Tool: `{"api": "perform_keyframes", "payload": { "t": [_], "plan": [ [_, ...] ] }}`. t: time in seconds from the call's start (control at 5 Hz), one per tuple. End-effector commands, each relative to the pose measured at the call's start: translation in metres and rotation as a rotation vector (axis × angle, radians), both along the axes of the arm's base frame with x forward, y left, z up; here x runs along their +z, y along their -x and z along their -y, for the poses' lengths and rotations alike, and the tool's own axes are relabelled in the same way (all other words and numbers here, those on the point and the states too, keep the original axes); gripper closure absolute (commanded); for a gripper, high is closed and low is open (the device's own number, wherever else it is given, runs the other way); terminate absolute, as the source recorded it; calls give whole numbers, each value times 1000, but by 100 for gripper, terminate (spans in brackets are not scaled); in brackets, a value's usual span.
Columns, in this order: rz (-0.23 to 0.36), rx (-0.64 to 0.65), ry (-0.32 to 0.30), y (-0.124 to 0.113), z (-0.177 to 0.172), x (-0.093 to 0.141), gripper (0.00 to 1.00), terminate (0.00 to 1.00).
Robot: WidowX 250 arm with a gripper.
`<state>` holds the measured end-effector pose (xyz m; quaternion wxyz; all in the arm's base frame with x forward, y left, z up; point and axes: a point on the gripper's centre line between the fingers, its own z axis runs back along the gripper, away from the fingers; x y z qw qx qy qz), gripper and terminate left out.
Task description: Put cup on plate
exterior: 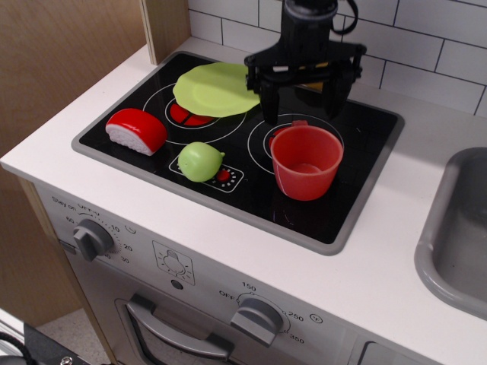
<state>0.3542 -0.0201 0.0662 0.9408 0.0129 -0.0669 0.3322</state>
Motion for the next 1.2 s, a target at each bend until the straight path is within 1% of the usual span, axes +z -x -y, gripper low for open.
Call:
{"api": "perform_keyframes", "payload": {
  "t": [0.0,0.2,0.4,0.6,0.8,1.0],
  "plan": [
    [-19,-38,15,-1,3,0,0,0],
    [-33,-101,19,5,6,-1,0,0],
    [-4,-152,5,9,8,-1,0,0],
    [13,-189,-11,10,9,-1,100,0],
    [18,-181,2,9,10,1,100,0],
    [23,-80,20,-1,3,8,100,0]
  ]
}}
